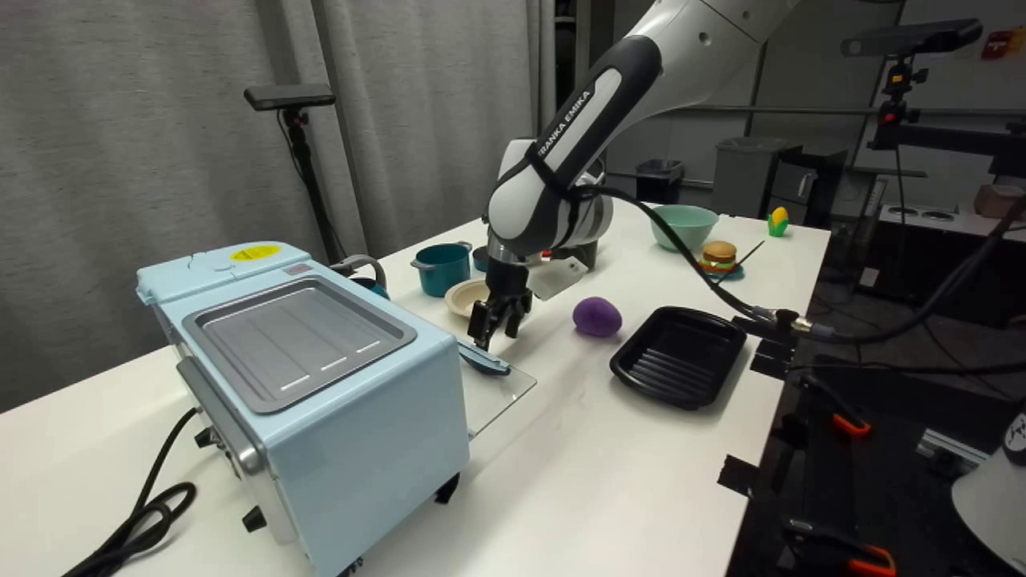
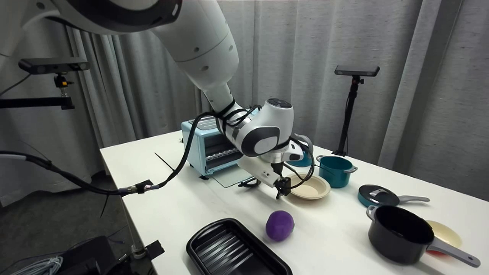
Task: Close the toaster oven.
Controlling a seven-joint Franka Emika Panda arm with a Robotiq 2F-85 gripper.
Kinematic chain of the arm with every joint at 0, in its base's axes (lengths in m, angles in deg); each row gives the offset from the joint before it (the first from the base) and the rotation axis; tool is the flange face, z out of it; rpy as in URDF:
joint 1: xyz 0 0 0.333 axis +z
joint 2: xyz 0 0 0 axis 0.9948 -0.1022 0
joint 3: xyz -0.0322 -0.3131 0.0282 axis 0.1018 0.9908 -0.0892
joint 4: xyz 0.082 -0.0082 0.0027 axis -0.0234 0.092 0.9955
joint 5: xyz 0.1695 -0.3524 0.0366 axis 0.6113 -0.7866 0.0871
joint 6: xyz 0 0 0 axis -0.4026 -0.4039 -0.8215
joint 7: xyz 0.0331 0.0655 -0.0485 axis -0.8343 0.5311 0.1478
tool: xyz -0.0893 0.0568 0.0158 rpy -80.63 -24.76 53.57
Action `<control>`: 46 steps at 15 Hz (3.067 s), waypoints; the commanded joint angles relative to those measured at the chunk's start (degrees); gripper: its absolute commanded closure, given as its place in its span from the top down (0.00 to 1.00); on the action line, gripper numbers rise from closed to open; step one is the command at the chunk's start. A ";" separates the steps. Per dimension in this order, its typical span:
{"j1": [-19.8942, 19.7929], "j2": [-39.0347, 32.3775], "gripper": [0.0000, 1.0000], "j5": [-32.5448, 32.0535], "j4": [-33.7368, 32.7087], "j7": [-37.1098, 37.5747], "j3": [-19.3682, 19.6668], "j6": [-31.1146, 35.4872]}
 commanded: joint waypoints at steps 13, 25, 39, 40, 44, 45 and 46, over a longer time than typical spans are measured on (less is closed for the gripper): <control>-2.49 0.17 1.00 2.40 -2.50 0.45 -4.32 -0.44; -1.91 1.59 1.00 2.57 -4.99 0.71 -4.97 -1.69; -1.49 2.47 1.00 5.10 -7.52 0.24 -6.78 -3.00; -1.38 2.48 1.00 5.14 -7.49 0.21 -6.89 -2.96; -1.49 2.85 1.00 5.37 -7.91 -0.04 -7.33 -3.55; -1.48 2.95 1.00 5.47 -7.99 -0.11 -7.45 -3.70; -1.46 3.06 1.00 5.63 -8.16 -0.19 -7.58 -4.00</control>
